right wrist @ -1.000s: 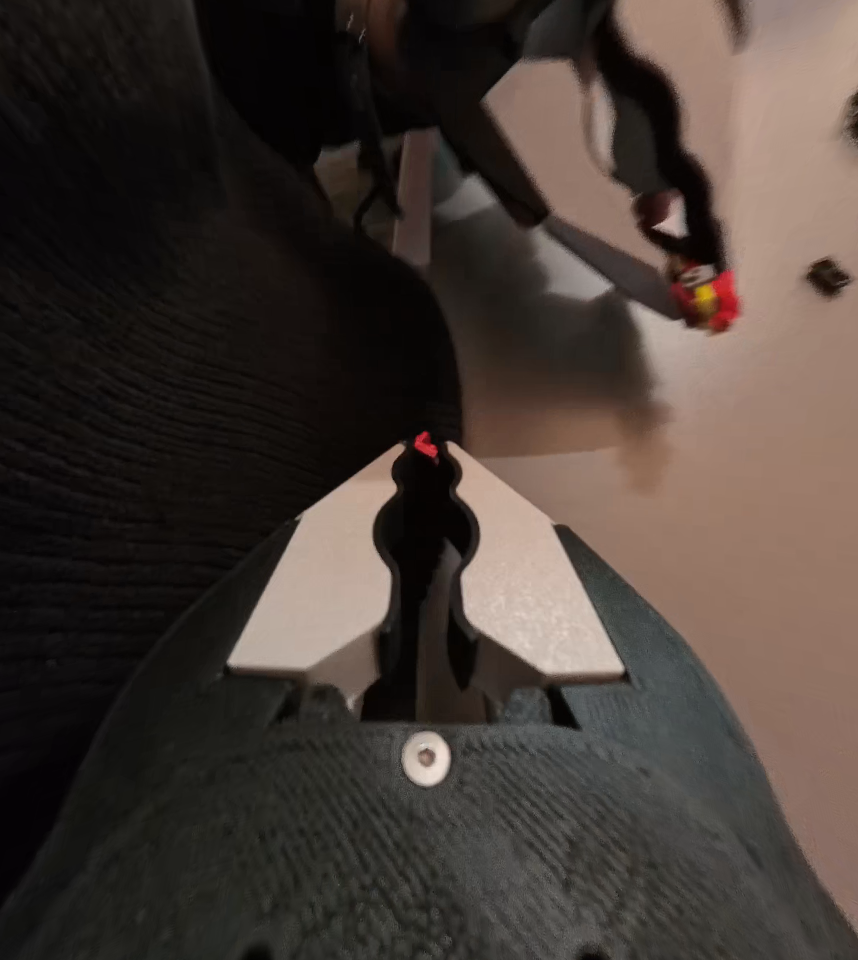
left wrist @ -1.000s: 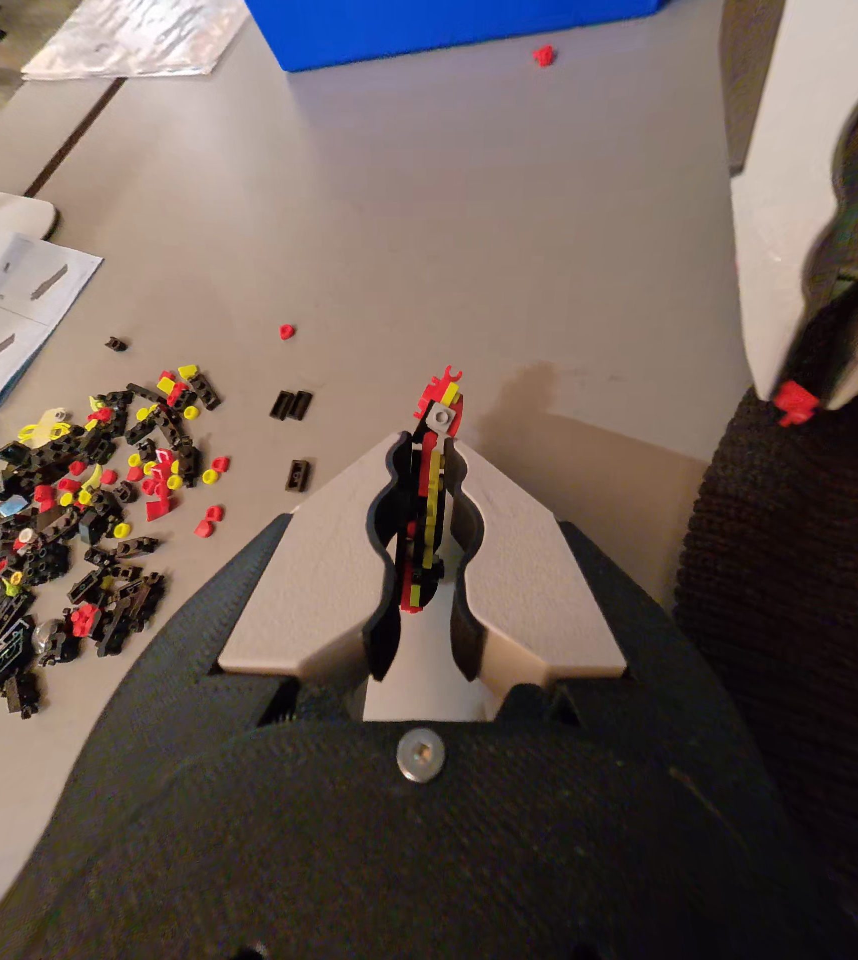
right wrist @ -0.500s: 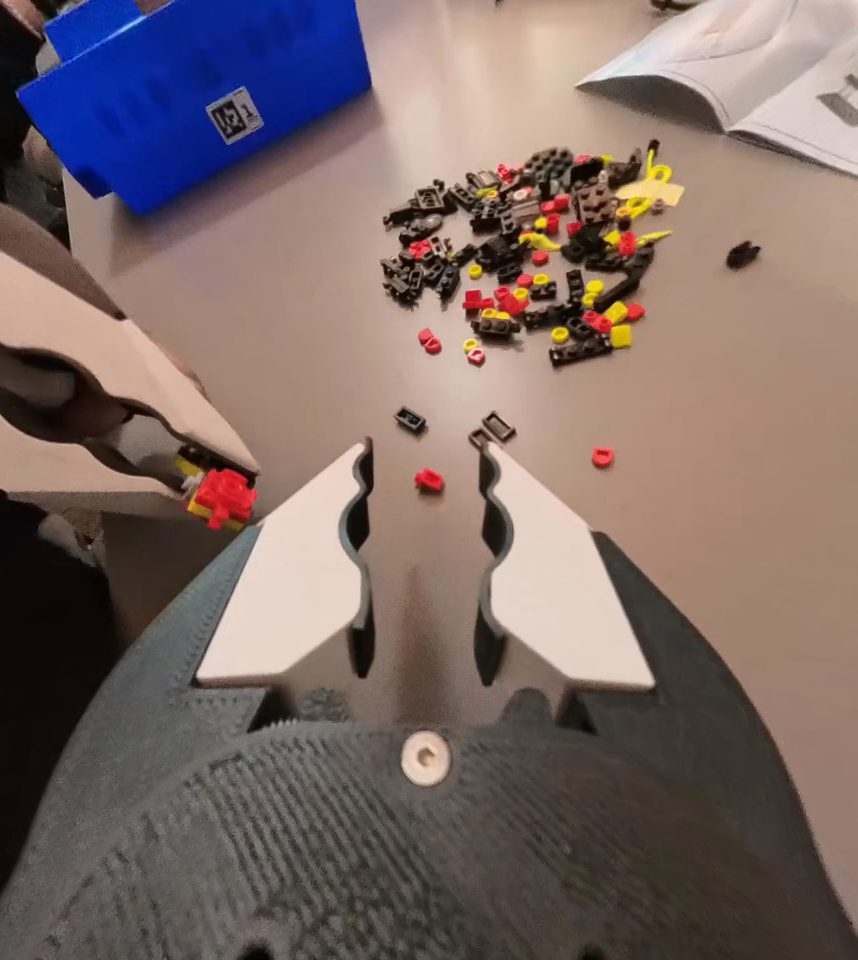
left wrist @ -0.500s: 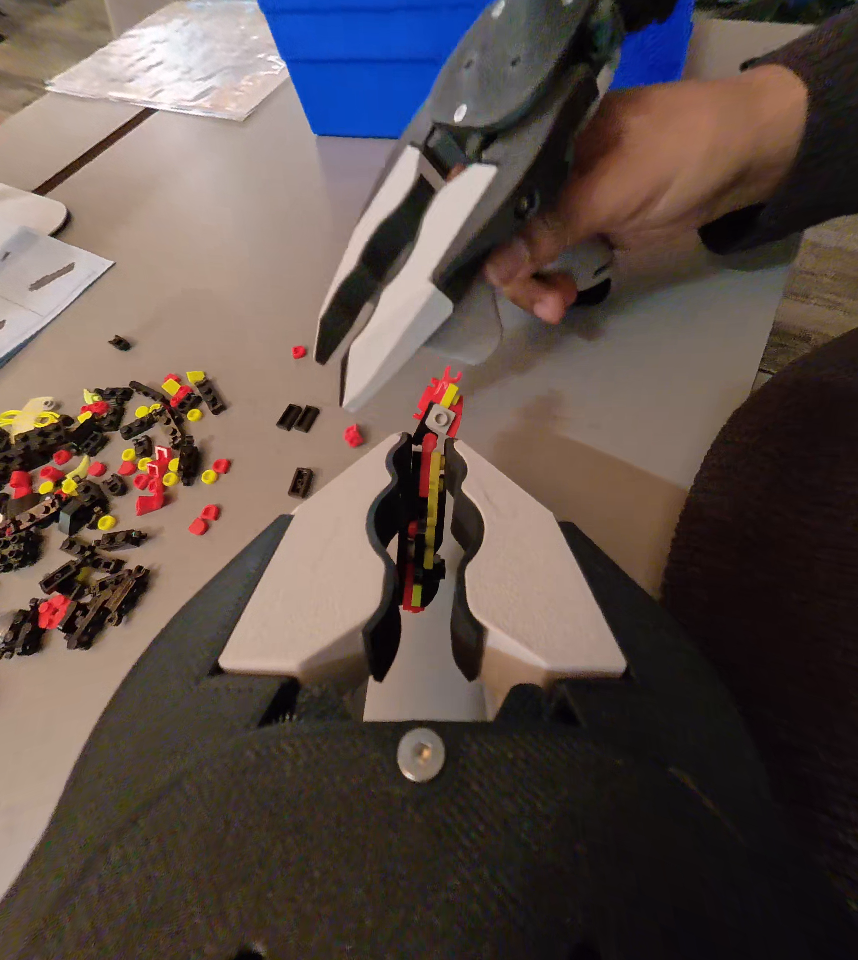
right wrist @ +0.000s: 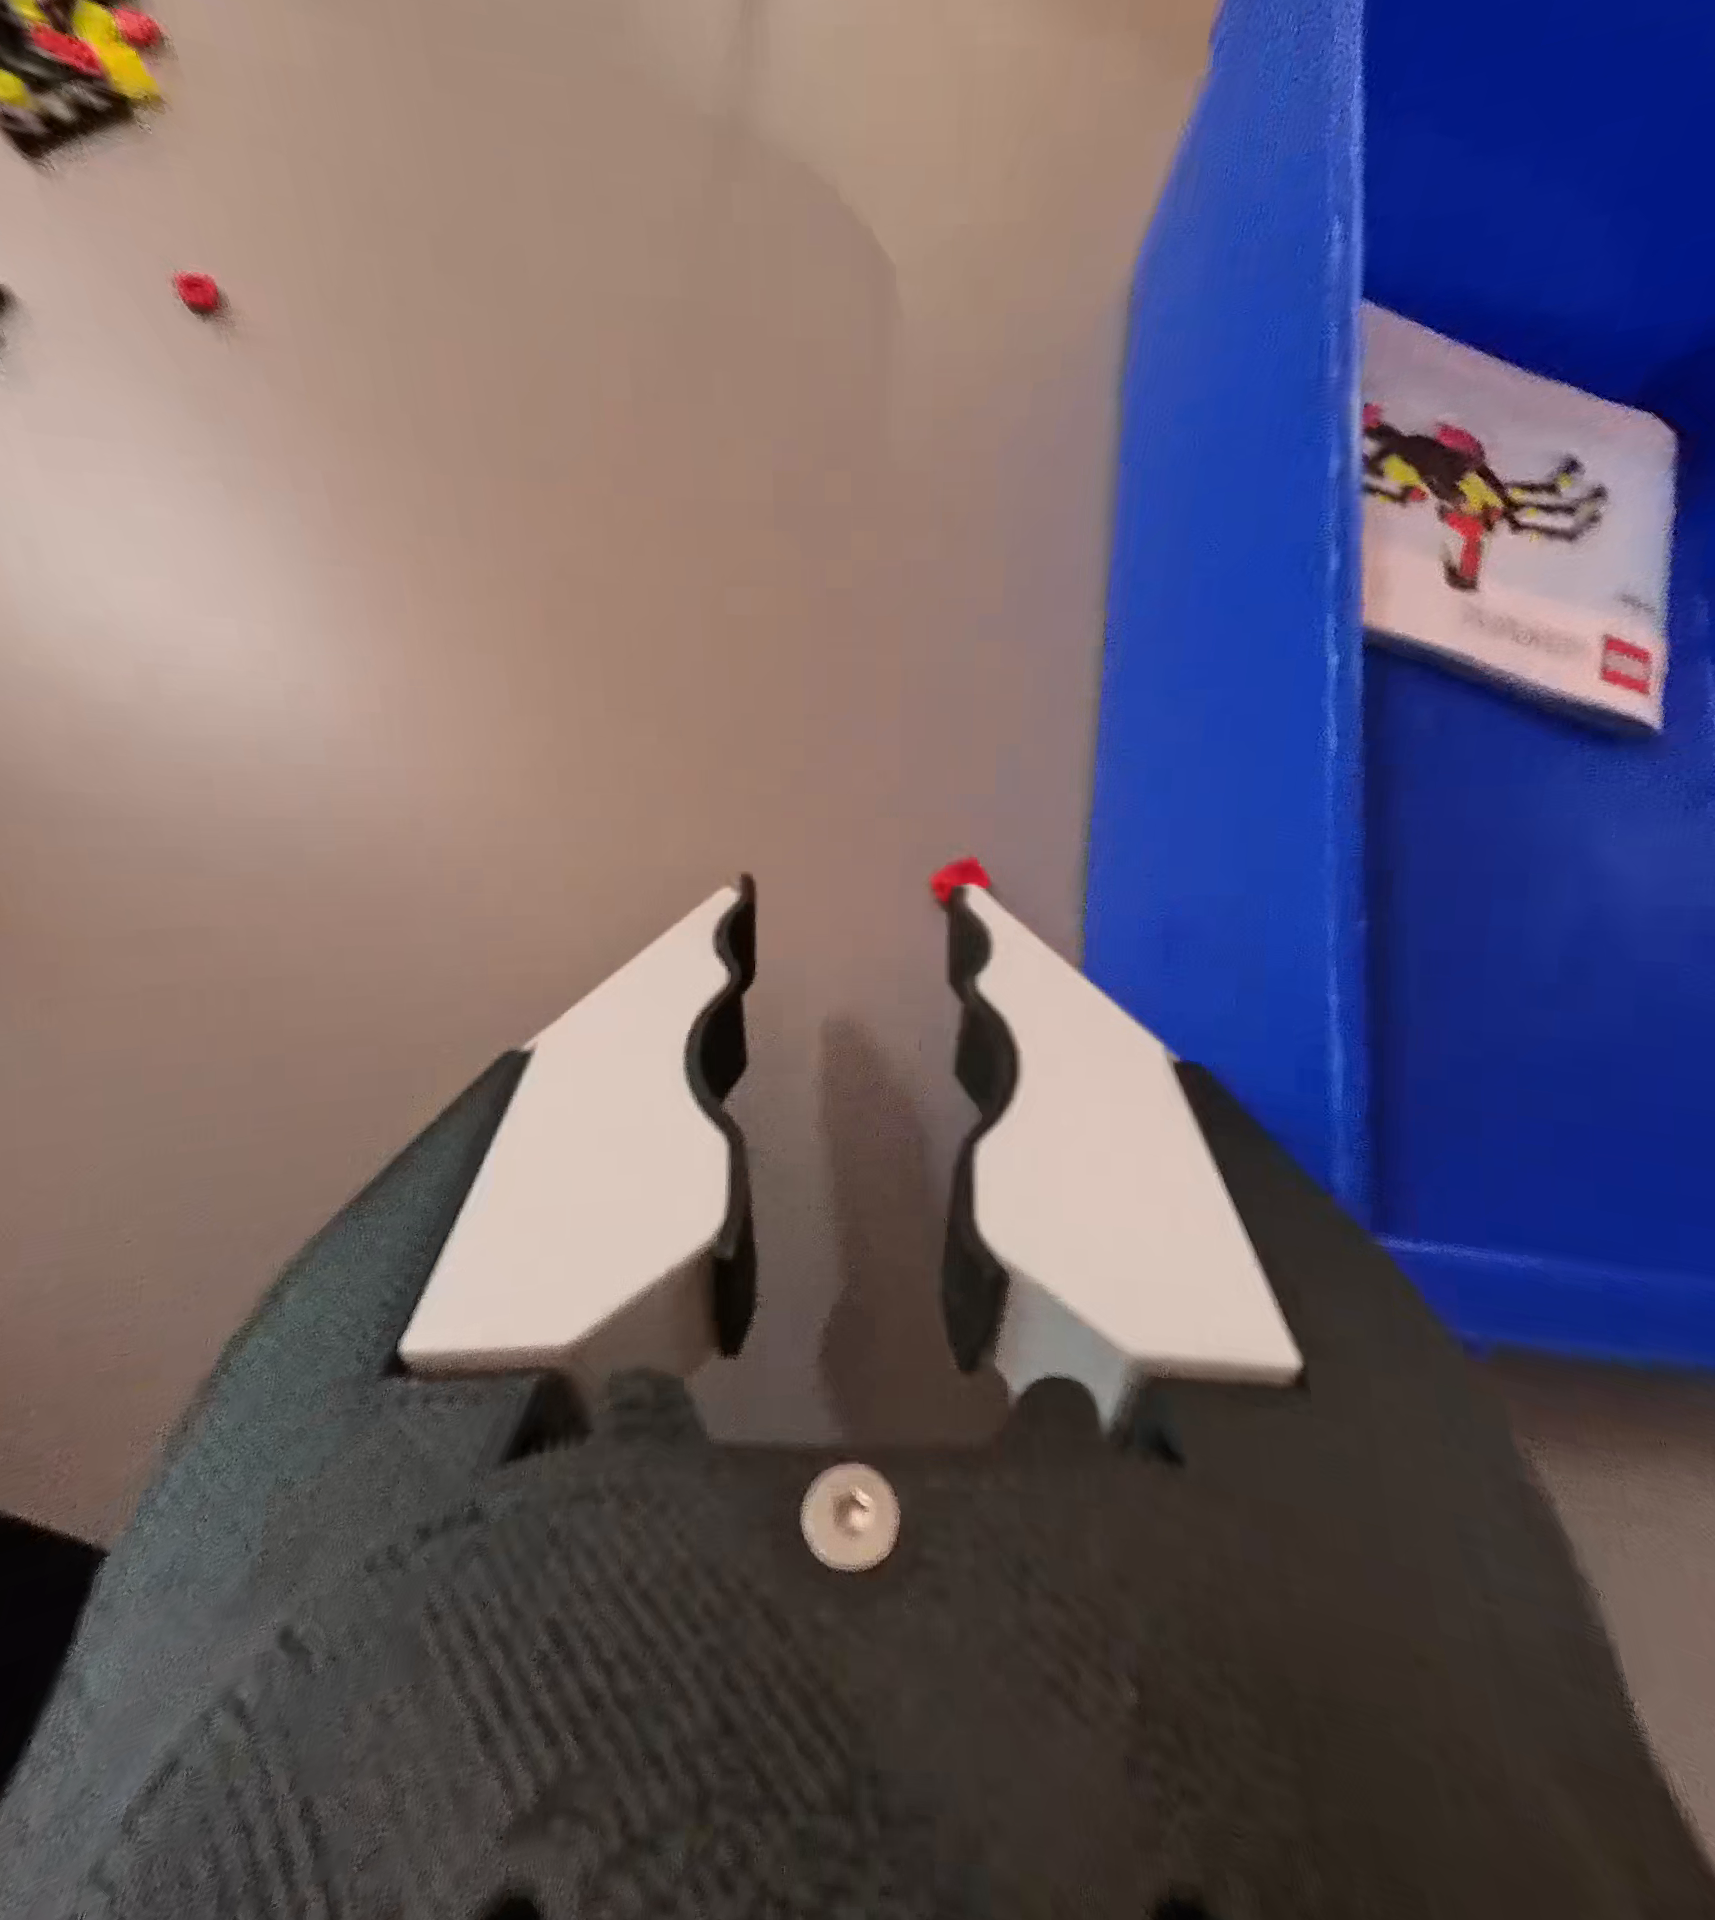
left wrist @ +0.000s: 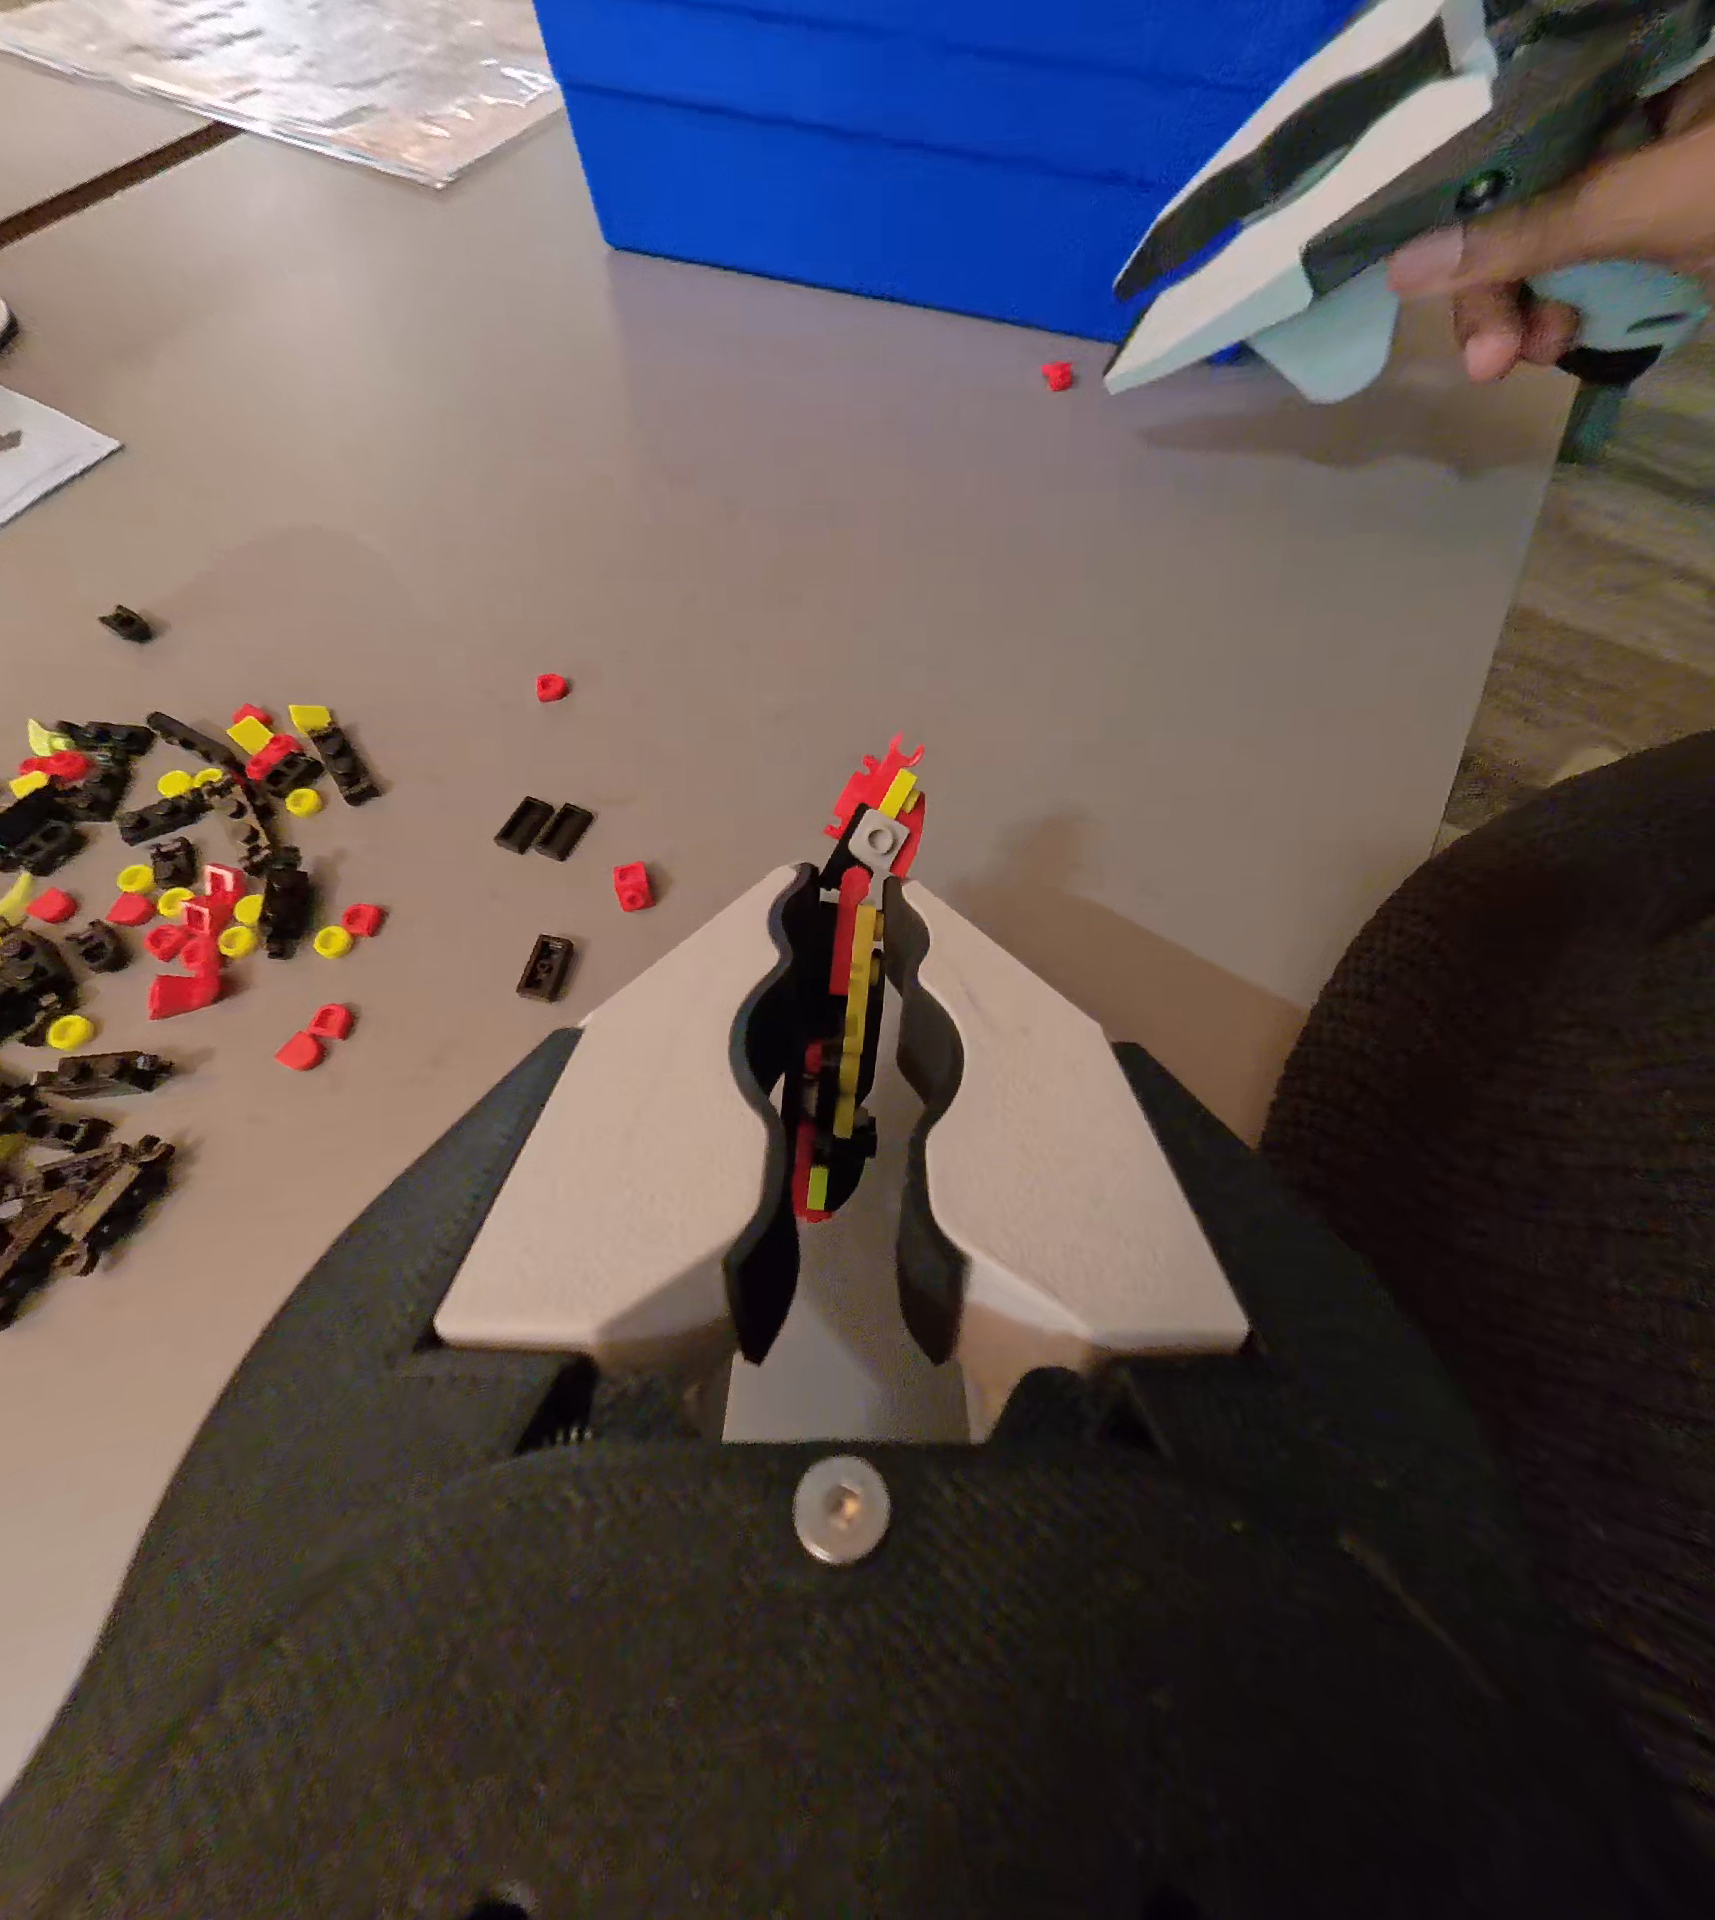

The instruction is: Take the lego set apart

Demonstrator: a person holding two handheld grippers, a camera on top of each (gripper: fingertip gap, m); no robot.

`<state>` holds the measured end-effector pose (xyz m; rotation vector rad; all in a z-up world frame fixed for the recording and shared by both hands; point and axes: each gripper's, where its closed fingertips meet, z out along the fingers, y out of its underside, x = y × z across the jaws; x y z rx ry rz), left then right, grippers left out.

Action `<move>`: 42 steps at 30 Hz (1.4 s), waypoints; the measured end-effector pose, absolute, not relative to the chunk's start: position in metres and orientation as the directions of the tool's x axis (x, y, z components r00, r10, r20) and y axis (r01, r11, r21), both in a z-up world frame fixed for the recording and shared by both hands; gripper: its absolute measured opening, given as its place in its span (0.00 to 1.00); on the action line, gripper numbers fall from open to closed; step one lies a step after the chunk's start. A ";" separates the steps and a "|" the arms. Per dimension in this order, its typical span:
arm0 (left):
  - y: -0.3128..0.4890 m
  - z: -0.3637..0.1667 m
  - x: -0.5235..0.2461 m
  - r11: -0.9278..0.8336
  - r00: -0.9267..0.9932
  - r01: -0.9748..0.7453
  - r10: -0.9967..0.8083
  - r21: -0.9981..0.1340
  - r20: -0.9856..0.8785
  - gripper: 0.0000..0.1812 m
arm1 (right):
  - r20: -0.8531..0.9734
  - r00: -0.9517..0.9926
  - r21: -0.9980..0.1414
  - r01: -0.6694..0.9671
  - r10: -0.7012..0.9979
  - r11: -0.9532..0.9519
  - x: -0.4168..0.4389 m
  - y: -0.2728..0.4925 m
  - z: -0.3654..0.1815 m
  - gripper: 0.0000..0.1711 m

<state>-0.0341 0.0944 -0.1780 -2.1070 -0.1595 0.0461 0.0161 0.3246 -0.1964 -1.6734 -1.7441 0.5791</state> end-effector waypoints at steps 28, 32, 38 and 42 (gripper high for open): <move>0.092 -0.164 -0.026 -0.451 0.994 0.092 0.090 -0.888 0.057 0.05 | -0.106 -0.454 -0.843 0.513 0.885 0.162 -0.117 0.142 -0.192 0.23; 0.091 -0.161 -0.030 -0.438 0.992 0.106 0.106 -0.893 0.066 0.05 | -0.095 -0.603 -0.816 0.503 0.792 0.285 -0.077 0.135 -0.201 0.11; 0.092 -0.162 -0.030 -0.437 0.990 0.136 0.102 -0.889 0.101 0.05 | -0.089 -0.685 -0.763 0.514 0.723 0.392 -0.090 0.108 -0.216 0.00; 0.091 -0.161 -0.033 -0.426 0.987 0.153 0.117 -0.892 0.113 0.05 | 0.102 -0.633 -0.802 0.404 0.768 0.439 -0.136 0.117 -0.198 0.02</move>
